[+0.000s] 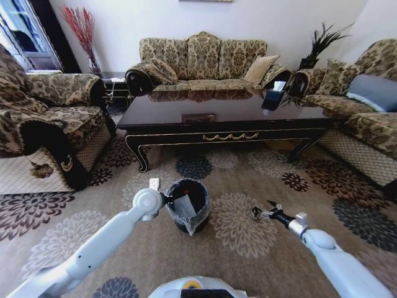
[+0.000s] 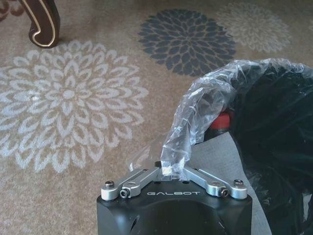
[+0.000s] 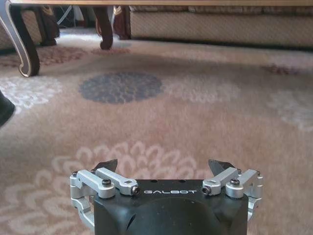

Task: Move to the front of the table and pick up the trash from the floor, then place it into the trash bin.

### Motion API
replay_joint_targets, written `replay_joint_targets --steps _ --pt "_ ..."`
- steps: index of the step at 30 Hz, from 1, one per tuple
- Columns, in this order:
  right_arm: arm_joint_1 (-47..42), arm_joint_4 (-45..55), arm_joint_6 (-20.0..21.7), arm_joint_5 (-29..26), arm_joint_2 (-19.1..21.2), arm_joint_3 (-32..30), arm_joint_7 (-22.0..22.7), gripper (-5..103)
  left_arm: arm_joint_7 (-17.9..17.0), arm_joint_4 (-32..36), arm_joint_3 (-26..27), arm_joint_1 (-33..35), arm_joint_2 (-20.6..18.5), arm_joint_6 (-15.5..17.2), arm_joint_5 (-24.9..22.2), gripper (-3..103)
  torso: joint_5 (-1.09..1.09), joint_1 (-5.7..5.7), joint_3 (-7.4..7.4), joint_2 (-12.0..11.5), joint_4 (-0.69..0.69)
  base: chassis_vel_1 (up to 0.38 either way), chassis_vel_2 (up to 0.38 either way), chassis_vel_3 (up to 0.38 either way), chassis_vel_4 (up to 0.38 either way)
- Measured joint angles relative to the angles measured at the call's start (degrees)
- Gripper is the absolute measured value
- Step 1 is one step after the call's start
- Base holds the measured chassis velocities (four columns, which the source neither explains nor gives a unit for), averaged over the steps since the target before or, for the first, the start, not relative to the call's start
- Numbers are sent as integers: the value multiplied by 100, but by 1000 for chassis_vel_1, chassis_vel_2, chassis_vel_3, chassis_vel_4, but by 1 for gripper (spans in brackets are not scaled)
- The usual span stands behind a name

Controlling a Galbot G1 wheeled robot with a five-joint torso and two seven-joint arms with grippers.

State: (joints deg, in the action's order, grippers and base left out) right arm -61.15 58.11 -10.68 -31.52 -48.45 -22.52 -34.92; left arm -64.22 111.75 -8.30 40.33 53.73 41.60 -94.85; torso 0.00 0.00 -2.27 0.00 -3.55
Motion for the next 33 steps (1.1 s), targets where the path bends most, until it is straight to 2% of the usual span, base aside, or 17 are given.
replay_joint_targets --steps 19,23,31,33 --pt "851 -1625 -227 218 -439 510 -26 100 -30 52 102 149 -83 0 -23 0 0 0 0 0 -1 0 0 0 0" --pt "1261 -2254 -428 467 -555 685 -14 100 -33 59 103 154 -97 -3 -30 0 -1 0 0 0 0 0 0 0 0" --pt "1830 -2889 -504 650 -715 830 97 100 -35 68 130 181 -112 -8 -44 0 0 0 -1 0 1 0 0 0 0" --pt "1981 -3129 -591 912 -790 838 100 100 -35 77 175 235 -125 -9 -44 0 1 0 0 0 1 0 0 0 0"
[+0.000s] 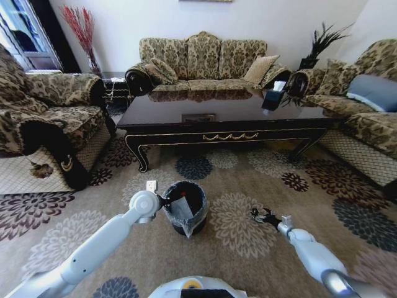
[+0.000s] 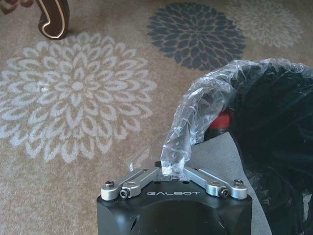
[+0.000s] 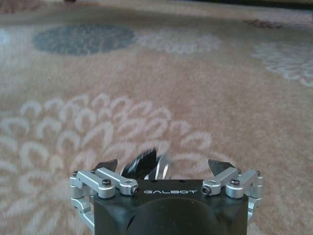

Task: Move to the front of the table and pick up the trash from the floor, then place it into the trash bin.

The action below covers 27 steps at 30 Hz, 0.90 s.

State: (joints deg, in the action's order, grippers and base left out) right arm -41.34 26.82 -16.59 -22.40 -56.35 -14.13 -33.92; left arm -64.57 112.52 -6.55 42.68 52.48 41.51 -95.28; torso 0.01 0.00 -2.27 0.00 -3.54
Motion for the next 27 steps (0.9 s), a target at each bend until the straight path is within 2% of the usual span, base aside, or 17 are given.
replay_joint_targets --steps 2,5,6,8,9,11,12,15,17,20,27 --pt "26 -52 -26 73 -18 0 -2 103 1 3 16 15 -5 0 1 0 0 0 0 0 0 0 0 0 0" --pt "79 -114 -68 288 -112 0 122 84 17 30 140 136 -54 2 8 0 -1 0 0 0 0 0 0 0 0" --pt "79 -114 -68 288 -112 0 122 84 17 30 140 136 -54 2 8 0 -1 0 0 0 0 0 0 0 0" --pt "82 -115 -77 370 -119 -1 166 74 22 40 166 161 -47 4 8 0 0 0 0 0 0 0 0 0 0" --pt "81 -116 -80 393 -121 -2 179 74 25 42 176 171 -39 4 8 0 0 0 0 0 -1 0 0 0 0" --pt "62 -109 -90 435 -121 -6 188 62 26 45 181 183 -33 4 13 0 0 0 0 0 -1 0 0 0 0" --pt "62 -109 -90 435 -121 -6 188 62 26 45 181 183 -33 4 13 0 0 0 0 0 -1 0 0 0 0" --pt "23 -101 -110 482 -121 -32 209 47 26 56 187 198 -30 4 18 0 0 0 0 0 -1 0 0 0 0" --pt "16 -102 -113 486 -121 -38 214 47 26 58 188 199 -30 4 19 0 0 0 0 0 -1 0 0 0 0" --pt "-37 -72 -132 490 -94 -60 221 32 28 77 198 209 -43 7 21 0 -1 0 0 0 0 0 0 0 0" --pt "-174 67 -144 490 -34 -119 223 32 30 126 230 280 -40 12 35 0 -1 0 0 0 -2 0 0 0 0"
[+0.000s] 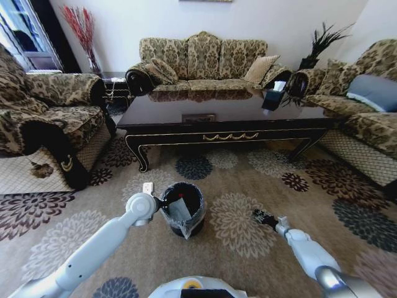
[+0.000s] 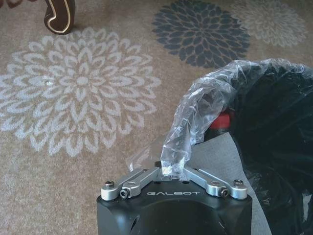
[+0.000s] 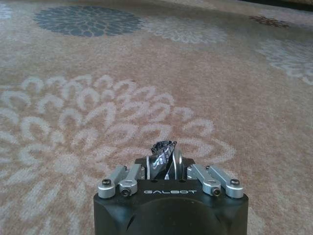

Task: Move to the front of the table and pick up the trash from the floor, then place it into the trash bin.

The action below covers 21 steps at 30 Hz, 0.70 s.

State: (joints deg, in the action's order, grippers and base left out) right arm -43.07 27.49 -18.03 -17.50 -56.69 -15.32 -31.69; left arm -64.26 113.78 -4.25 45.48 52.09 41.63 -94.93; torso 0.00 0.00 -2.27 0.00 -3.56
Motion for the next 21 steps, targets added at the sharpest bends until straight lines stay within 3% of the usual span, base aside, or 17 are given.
replay_joint_targets --steps 7,11,14,21 --pt "-204 337 19 -166 96 -27 25 32 4 56 51 91 -33 12 13 0 0 0 0 0 3 0 0 0 0" --pt "-619 1084 155 -601 289 -67 113 32 10 73 54 93 -23 15 17 0 0 0 0 0 0 0 0 0 0" --pt "-1184 2317 338 -1049 552 -234 276 32 66 26 67 115 49 27 93 0 0 0 0 0 0 0 0 0 0" --pt "-1974 4179 555 -1384 908 -759 493 32 74 -75 -84 -91 244 37 152 0 1 0 0 0 3 0 0 0 0"
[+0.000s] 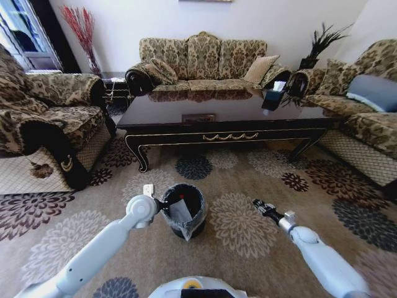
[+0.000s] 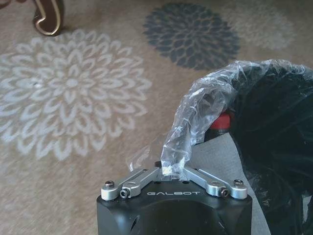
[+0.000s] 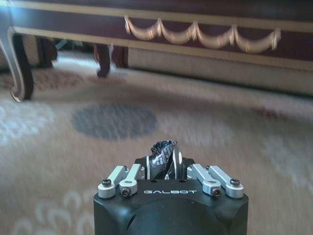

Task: Move to the front of the table and pick up the trash from the floor, then place it into the trash bin.

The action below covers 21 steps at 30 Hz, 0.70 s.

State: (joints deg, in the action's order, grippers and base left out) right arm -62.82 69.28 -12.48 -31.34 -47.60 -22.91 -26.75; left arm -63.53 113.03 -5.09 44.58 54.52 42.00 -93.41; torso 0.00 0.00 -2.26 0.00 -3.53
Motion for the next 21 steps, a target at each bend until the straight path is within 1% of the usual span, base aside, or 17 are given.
replay_joint_targets --steps 2,3,5,7,9,11,12,14,16,18,21 --pt "-89 169 18 -17 34 -68 11 32 0 -19 -35 -47 31 -2 0 0 0 0 0 0 -2 0 0 0 0" --pt "-318 596 62 -83 136 -221 41 32 -2 -71 -142 -179 105 -13 0 0 -1 0 0 0 -4 0 0 0 0" --pt "-654 1171 113 -216 292 -418 109 32 -19 -137 -301 -358 189 -20 -4 0 0 0 0 0 -2 0 0 0 0" --pt "-730 1296 125 -248 328 -458 130 32 -28 -155 -354 -414 215 -23 -8 0 0 0 0 0 -3 0 0 0 0" --pt "-1093 1997 168 -390 503 -657 228 32 -80 -240 -610 -676 353 -52 -28 0 -1 0 0 0 -3 0 0 0 0" --pt "-1317 2507 217 -469 591 -781 323 32 -103 -321 -798 -845 459 -76 -42 0 0 0 0 0 -2 0 0 0 0" --pt "-1317 2507 217 -469 591 -781 323 32 -103 -321 -798 -845 459 -76 -42 0 0 0 0 0 -2 0 0 0 0" --pt "-1555 3145 282 -513 646 -941 433 32 -128 -449 -1014 -1033 591 -90 -42 0 0 0 0 0 -2 0 0 0 0" --pt "-1691 3527 298 -517 672 -1005 499 32 -126 -602 -1206 -1178 710 -94 -41 0 0 0 0 0 -1 0 0 0 0" --pt "-1732 3624 301 -516 679 -1022 513 32 -126 -648 -1264 -1219 738 -97 -32 0 0 0 0 0 -2 0 0 0 0" --pt "-1979 4169 312 -488 691 -1139 554 32 -129 -867 -1515 -1443 921 -115 11 0 -1 0 0 0 -2 0 0 0 0"
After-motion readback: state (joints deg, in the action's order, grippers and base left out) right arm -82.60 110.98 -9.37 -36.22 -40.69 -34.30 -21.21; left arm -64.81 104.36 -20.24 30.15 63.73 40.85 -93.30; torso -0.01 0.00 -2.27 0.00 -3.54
